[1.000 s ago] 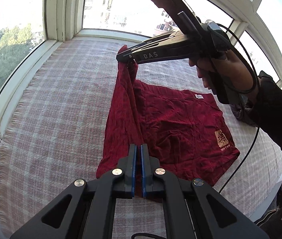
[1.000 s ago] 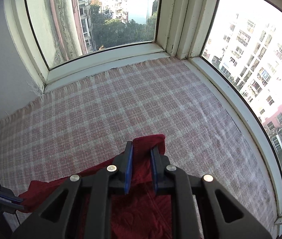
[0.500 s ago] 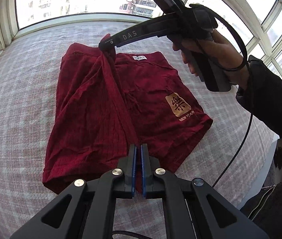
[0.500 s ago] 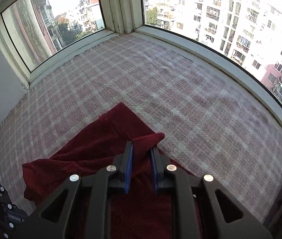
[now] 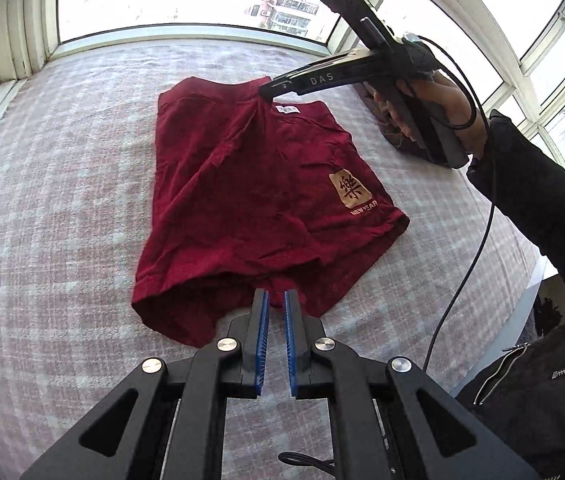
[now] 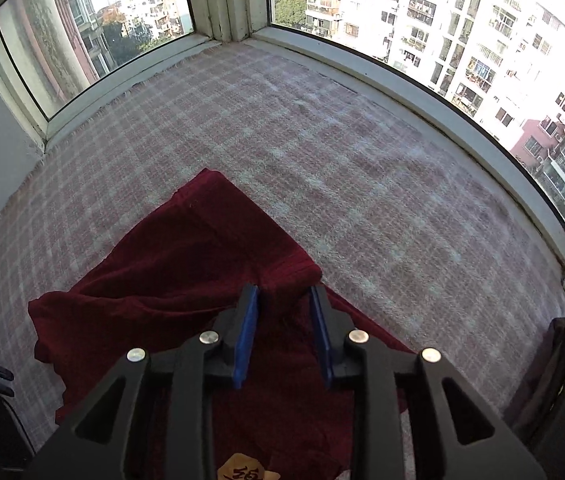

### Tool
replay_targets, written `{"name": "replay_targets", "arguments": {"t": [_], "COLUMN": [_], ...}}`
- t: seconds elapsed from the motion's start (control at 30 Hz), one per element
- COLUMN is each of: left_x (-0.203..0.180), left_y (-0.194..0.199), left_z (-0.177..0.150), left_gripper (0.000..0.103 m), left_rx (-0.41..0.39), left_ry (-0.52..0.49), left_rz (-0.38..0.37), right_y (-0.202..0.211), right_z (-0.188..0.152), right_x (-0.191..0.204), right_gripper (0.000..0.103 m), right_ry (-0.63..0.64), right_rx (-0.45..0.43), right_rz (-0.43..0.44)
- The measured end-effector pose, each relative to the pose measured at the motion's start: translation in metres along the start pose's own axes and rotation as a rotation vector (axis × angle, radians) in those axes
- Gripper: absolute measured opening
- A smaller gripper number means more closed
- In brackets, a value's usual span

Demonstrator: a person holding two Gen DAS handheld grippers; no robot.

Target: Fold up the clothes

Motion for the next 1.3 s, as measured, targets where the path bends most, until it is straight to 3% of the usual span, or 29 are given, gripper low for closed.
{"name": "replay_targets", "arguments": {"t": [0.13,0.3,0.47,0.57,0.73,0.9,0.93,1.0,1.07,1.3], "left_x": [0.032,0.052,0.052,0.052,0.053,0.052,0.053,0.055,0.056,0.057], "left_y": [0.005,-0.004,-0.006,-0.006,-0.01,-0.011,-0.012,-0.016,-0.017,-0.026], "left_z": [-0.001,-0.008,-0.014,-0.017,-0.027,-0.031,-0.032,-0.032,-0.034,-0.035], "left_gripper": [0.006,0.006,0.006,0.006,0.008,0.01,0.01,0.01,0.01,0.014], "left_rx": [-0.012,0.027,0.04,0.034,0.041,0.042,0.043,0.052,0.063,0.079], "left_ry": [0.019,0.002,-0.027,-0.029,-0.03,-0.035,-0.036,-0.042,-0.056,-0.1], "left_rz": [0.099,0.136,0.134,0.125,0.107,0.09,0.089,0.1,0.127,0.109], "right_y": [0.014,0.03,0.017,0.011,0.014,0.008,0.006,0.004,0.002,0.019], "right_z": [-0.004,-0.044,-0.102,-0.124,-0.136,-0.138,-0.138,-0.139,-0.14,-0.131], "right_x": [0.001,0.026,0.06,0.065,0.065,0.074,0.076,0.08,0.083,0.082], "right_gripper": [0.036,0.036,0.036,0.036,0.036,0.036,0.035,0.015,0.009,0.006], "right_ry": [0.034,0.009,-0.087,-0.164,-0.287,-0.299,-0.292,-0.283,-0.278,-0.311], "right_rx": [-0.015,0.075,0.191,0.192,0.194,0.209,0.212,0.222,0.241,0.208], "right_rz": [-0.086,0.059,0.135,0.089,0.118,0.104,0.098,0.098,0.111,0.164]}}
Point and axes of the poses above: each gripper's, at about its wrist camera, not at the fingertips, and y roughly against the way its jaws point, x to its left, z to its top, the point moved 3 cm from there along -y, roughly the way its jaws point, and after that the axes turned 15 degrees about -y, right-handed, at the moved point
